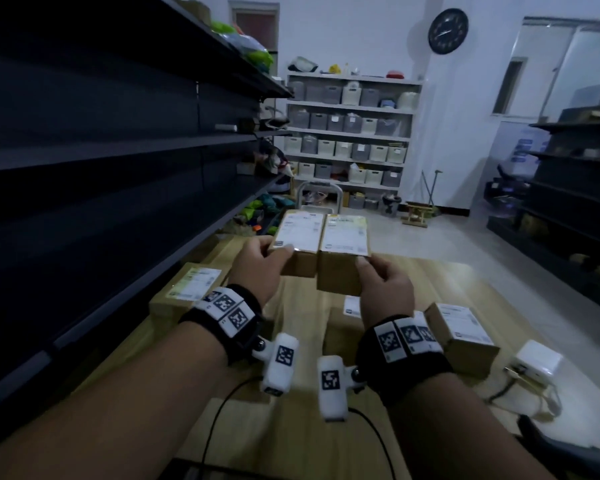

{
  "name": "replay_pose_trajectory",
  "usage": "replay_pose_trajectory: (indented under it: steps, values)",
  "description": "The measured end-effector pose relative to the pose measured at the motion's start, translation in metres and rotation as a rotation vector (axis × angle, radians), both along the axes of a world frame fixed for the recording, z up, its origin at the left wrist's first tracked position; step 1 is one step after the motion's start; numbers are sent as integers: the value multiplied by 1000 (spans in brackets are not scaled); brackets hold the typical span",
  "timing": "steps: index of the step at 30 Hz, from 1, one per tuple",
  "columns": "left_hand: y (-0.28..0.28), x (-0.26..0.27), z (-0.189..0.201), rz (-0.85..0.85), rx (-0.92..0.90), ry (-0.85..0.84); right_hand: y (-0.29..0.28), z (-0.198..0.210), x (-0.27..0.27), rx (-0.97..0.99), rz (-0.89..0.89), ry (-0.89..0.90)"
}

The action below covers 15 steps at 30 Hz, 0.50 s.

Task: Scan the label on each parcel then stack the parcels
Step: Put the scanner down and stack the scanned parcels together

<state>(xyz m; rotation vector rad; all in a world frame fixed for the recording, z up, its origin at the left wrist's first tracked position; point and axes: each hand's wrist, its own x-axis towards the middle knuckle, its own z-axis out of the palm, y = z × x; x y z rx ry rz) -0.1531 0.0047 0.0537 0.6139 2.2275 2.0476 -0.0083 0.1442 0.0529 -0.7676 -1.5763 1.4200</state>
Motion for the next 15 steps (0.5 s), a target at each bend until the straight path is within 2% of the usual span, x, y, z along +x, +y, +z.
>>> replay_pose_trajectory:
  steps: [4, 8, 15]
  values:
    - [-60, -45, 2, 154, 4, 6, -47, -7, -51, 13, 146, -3]
    - [-113, -80, 3, 296, -80, 24, -89, -15, -92, -24, 278, -27]
    - [-160, -123, -18, 394, -175, 4, -127, -30, -128, -36, 366, -83]
